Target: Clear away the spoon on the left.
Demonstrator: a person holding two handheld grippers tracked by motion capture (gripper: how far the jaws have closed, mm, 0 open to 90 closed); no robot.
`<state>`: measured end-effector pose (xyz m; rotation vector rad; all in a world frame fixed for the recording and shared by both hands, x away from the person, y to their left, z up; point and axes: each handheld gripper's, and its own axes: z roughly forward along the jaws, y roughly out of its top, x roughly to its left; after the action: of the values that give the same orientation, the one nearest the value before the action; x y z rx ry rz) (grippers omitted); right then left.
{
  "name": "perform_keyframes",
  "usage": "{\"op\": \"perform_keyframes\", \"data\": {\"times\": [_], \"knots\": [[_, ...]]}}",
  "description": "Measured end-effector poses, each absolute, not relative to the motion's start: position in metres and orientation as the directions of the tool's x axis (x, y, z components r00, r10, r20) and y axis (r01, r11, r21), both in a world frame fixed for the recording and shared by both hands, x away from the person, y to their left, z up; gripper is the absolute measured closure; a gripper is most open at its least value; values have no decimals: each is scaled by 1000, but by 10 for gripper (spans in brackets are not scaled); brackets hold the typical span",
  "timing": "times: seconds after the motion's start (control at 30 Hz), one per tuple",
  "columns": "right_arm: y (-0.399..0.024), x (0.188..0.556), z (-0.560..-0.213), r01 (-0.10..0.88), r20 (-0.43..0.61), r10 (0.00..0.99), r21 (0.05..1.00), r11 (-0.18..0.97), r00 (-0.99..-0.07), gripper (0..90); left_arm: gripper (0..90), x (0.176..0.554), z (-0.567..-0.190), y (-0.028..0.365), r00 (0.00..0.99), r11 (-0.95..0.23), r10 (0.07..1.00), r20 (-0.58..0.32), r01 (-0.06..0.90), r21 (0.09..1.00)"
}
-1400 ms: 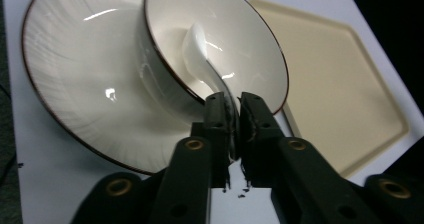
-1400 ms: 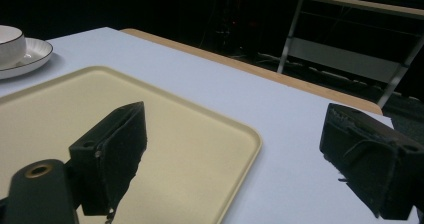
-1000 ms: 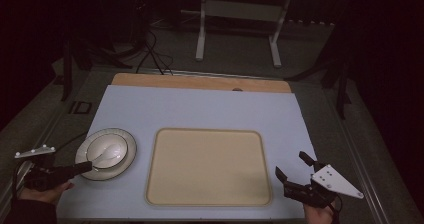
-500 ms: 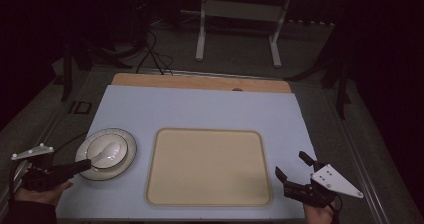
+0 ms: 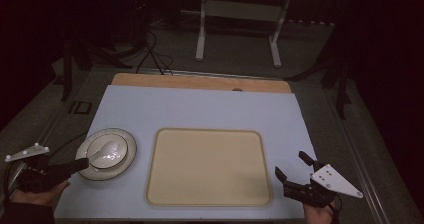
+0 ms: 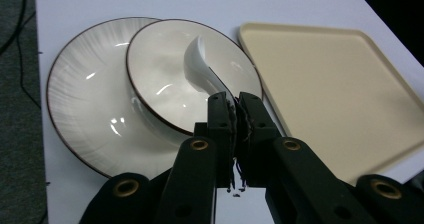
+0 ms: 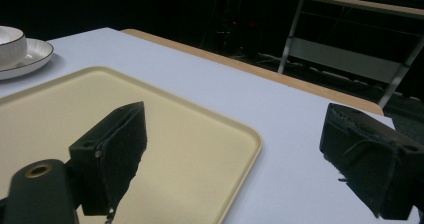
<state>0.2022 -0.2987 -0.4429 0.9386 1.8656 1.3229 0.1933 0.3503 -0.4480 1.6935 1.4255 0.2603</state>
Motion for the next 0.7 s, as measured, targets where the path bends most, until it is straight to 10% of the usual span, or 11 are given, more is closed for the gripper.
{"op": "perform_keyframes", "data": {"times": [0.7], "knots": [[-298,204,-443,177,-102,840,957,229,-533,115,863,190,-415,324,361,12,883,-301,624,782]]}}
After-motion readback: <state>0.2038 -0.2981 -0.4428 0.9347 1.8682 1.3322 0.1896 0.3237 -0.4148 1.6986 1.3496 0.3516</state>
